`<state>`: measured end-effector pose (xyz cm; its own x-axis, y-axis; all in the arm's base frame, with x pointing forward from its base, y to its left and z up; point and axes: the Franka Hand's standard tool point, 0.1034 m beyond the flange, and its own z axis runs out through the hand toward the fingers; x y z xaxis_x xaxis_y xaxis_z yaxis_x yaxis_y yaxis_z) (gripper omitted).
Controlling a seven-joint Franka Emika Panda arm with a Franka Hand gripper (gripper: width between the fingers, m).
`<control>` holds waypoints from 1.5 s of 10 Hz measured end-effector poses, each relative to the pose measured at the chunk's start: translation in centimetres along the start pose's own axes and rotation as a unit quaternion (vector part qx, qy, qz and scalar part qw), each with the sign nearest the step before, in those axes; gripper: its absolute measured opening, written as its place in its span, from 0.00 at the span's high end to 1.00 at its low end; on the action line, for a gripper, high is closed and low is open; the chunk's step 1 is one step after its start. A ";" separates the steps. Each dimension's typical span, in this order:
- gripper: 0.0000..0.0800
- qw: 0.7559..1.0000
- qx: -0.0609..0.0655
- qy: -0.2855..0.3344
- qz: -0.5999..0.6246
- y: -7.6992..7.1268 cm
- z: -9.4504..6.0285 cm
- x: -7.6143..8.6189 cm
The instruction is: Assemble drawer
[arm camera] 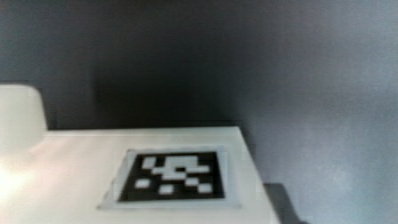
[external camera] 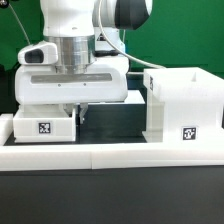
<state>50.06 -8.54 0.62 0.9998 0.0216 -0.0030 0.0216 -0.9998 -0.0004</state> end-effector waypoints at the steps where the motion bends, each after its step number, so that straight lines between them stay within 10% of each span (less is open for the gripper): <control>1: 0.95 1.000 0.000 0.000 0.000 0.0 0.0 0.0; 15: 0.95 0.977 0.022 -0.018 -0.209 -1.9 -2.6 1.6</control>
Offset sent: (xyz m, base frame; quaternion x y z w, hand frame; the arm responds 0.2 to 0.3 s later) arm 0.0000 0.0000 0.0000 0.0000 0.0000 0.0000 1.0000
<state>51.60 -6.64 3.21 0.9028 0.4291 -0.0290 0.4273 -0.9026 -0.0522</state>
